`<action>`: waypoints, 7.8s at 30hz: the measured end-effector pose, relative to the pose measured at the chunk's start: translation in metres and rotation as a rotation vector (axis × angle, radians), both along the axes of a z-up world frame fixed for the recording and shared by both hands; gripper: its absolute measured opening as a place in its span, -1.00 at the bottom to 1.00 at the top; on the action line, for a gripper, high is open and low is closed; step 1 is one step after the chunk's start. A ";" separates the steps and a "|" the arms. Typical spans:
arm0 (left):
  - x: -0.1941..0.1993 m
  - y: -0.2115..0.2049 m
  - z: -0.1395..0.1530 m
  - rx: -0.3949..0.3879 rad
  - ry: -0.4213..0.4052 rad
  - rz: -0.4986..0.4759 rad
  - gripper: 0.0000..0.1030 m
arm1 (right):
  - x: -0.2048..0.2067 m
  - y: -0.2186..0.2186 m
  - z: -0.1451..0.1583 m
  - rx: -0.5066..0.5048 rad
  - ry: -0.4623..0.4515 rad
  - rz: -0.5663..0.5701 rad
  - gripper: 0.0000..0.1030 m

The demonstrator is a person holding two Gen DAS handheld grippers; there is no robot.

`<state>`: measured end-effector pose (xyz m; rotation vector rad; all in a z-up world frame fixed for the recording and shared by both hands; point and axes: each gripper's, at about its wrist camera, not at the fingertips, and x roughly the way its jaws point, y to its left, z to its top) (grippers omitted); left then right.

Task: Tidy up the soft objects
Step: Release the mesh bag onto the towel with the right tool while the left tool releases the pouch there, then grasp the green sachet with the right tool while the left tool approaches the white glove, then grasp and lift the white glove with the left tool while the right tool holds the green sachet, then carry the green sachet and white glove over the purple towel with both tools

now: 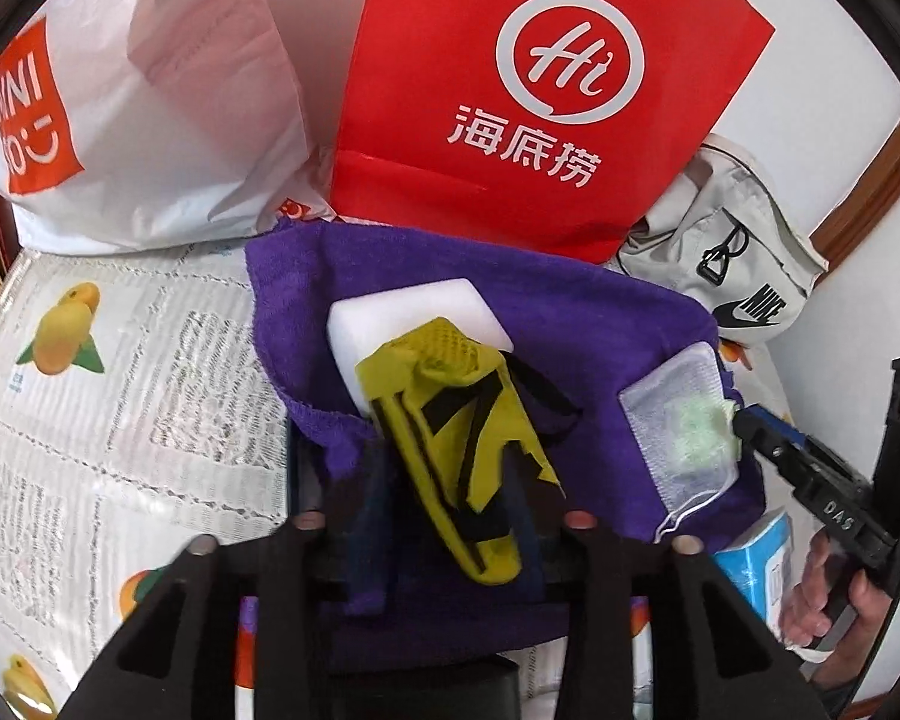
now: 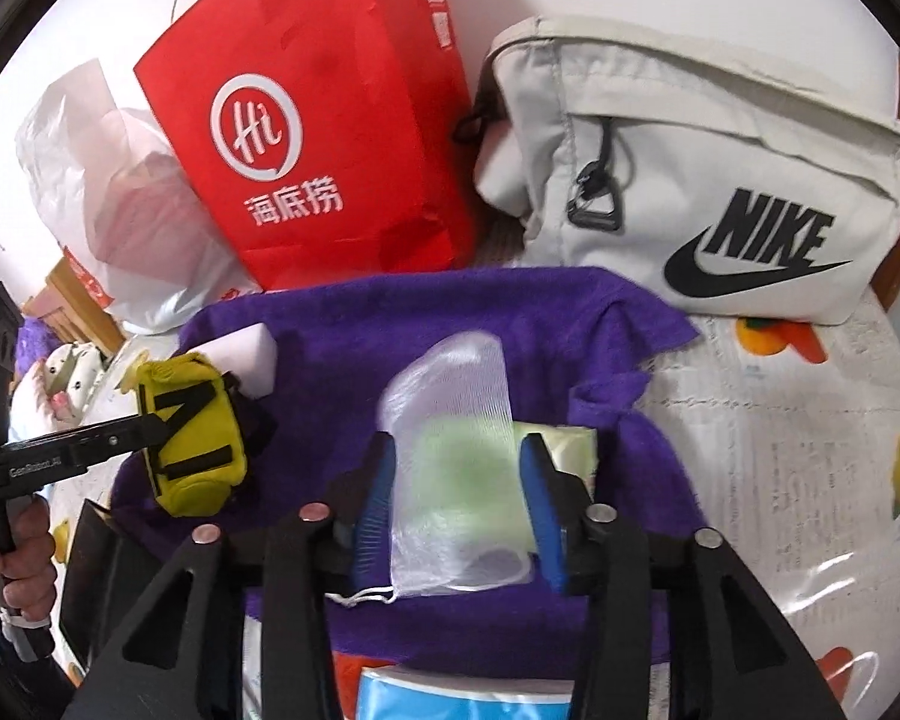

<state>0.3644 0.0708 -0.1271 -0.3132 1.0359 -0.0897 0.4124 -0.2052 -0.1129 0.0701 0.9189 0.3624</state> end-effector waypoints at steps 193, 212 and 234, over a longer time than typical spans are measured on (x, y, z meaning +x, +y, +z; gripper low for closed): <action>-0.266 -0.002 0.042 0.050 -0.212 0.010 -0.75 | -0.315 -0.045 0.005 -0.039 -0.104 -0.047 -0.36; -0.224 -0.009 0.084 0.071 -0.244 0.017 -0.75 | -0.260 -0.039 0.062 -0.004 -0.181 -0.019 -0.36; -0.139 -0.013 0.085 0.086 -0.203 0.025 -0.75 | -0.152 -0.016 0.078 0.027 -0.164 0.030 -0.36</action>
